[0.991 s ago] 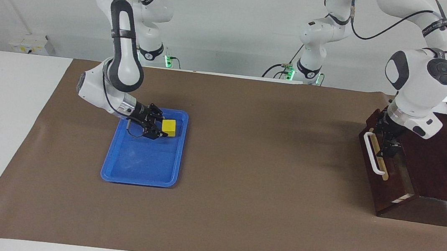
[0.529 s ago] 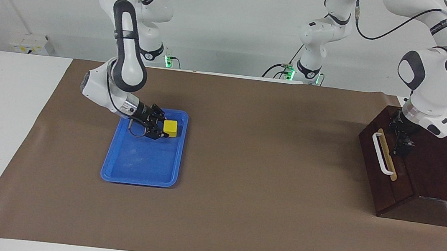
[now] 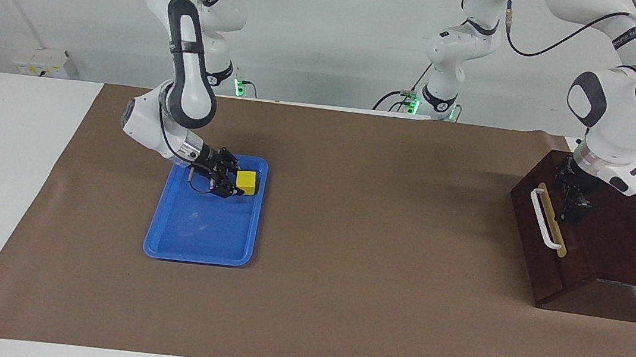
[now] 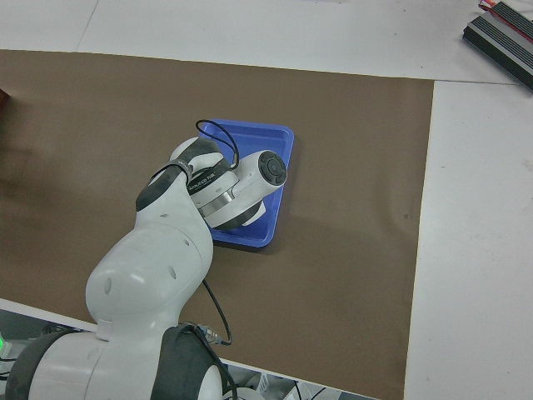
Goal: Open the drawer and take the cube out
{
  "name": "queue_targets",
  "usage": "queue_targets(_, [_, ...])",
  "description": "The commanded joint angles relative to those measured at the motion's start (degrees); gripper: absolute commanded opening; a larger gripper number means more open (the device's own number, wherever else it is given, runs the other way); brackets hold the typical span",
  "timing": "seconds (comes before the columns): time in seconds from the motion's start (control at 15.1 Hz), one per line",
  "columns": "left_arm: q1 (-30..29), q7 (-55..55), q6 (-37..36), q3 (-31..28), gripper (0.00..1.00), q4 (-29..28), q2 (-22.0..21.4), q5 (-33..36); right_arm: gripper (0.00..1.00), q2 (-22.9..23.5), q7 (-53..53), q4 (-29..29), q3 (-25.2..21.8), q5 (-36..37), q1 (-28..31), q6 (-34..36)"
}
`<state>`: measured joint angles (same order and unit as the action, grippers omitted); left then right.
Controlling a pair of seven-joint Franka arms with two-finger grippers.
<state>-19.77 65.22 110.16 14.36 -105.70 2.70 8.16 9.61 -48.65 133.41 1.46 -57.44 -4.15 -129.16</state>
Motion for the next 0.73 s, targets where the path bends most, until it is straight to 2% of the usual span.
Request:
queue_targets(0.0, [1.7,-11.7,-6.3,-0.4,1.0,3.7,-2.2,-3.0,1.0,-1.1,1.6,1.5,0.0,-1.5,0.1,-1.0])
queue_targets(0.2, [4.3,-28.7,-7.6,-2.2,1.0,4.2,-5.1,-6.5,1.0,-1.3,1.0,1.1,0.0,-1.5,0.6,-0.5])
queue_targets(0.4, [12.7,-38.6,-8.4,-10.4,1.0,4.2,-6.3,-6.8,1.0,-2.0,-1.9,-1.5,-0.2,-1.4,0.9,2.7])
queue_targets(0.53, [14.1,-50.1,-10.7,-11.8,1.0,4.1,-7.6,-6.8,1.0,-2.8,-4.5,-4.7,-0.9,0.8,1.4,6.3])
queue_targets(0.66, [14.1,-57.5,-13.3,-12.1,1.0,4.2,-7.7,-8.6,1.0,-4.2,-5.2,-8.8,-0.9,6.3,3.1,9.7])
